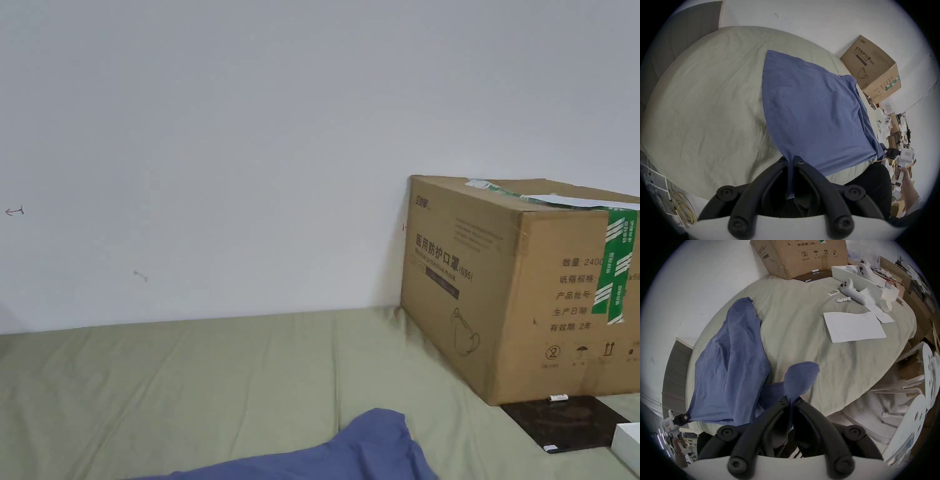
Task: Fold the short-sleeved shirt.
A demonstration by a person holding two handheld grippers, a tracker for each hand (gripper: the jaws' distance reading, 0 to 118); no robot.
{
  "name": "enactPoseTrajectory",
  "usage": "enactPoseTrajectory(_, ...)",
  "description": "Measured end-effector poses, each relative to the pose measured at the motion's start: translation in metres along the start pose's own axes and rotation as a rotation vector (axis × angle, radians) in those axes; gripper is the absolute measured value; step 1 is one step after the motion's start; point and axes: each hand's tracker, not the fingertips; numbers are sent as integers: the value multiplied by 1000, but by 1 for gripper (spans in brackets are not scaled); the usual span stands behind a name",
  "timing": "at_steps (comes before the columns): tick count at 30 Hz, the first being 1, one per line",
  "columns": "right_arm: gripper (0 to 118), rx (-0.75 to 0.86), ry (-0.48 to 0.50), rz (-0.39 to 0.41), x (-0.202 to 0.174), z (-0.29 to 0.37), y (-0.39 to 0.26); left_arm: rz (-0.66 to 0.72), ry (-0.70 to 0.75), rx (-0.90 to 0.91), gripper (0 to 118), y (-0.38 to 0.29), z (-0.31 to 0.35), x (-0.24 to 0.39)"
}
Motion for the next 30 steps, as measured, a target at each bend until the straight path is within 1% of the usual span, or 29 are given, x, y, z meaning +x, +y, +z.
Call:
enactPoseTrajectory(1,15,4,-6,1,-4,0,1,-1,1,3,8,1,1,2)
enactPoseTrajectory(2,42,15,-34,15,-9,1,2,-6,5,5,21,3,2,4)
enactPoseTrajectory(3,78,24,-82,30,-13,2,3,-18,23,22,43,4,4,6)
enactPoseTrajectory(4,104,34,-113,41,-18,3,3,-30,33,28,84,4,7,10)
enactPoseTrajectory(5,108,56,-103,49,-21,6,3,-32,35,29,102,4,8,12)
enactPoseTrajectory(6,108,83,-99,65,-26,11,4,-28,37,45,104,2,12,14)
enactPoseTrajectory(10,108,167,-34,136,-63,40,7,22,-53,117,103,5,31,25)
enactPoseTrajectory(12,108,228,-6,192,-89,55,8,-15,-52,199,103,12,42,42)
enactPoseTrajectory(13,108,277,-3,233,-105,63,10,-51,-35,253,103,15,50,53)
enactPoseTrajectory(15,107,368,5,301,-134,74,11,-136,30,366,103,22,63,75)
enactPoseTrajectory(16,103,413,34,336,-149,78,13,-178,60,429,102,29,69,88)
enactPoseTrajectory(17,97,452,71,365,-161,81,14,-200,77,478,101,32,73,97)
enactPoseTrajectory(18,88,496,112,391,-174,84,15,-223,87,530,96,36,77,106)
enactPoseTrajectory(19,64,531,150,415,-188,85,18,-240,93,574,80,42,79,113)
enactPoseTrajectory(20,64,556,169,431,-200,84,21,-246,92,601,74,50,80,119)
enactPoseTrajectory(21,55,577,180,444,-209,82,24,-247,78,616,66,57,81,123)
enactPoseTrajectory(22,36,594,194,451,-219,78,28,-235,47,605,46,68,80,125)
enactPoseTrajectory(23,9,592,204,444,-226,73,32,-226,37,594,12,81,76,125)
enactPoseTrajectory(24,3,607,232,432,-231,70,35,-221,55,578,0,94,69,123)
enactPoseTrajectory(25,0,596,282,427,-236,64,42,-202,44,550,0,105,61,119)
enactPoseTrajectory(26,0,584,301,436,-240,60,47,-184,38,533,0,117,54,114)
enactPoseTrajectory(27,0,584,292,438,-242,54,53,-175,48,509,0,133,42,108)
enactPoseTrajectory(30,0,562,283,446,-247,35,66,-199,162,366,0,196,-5,82)
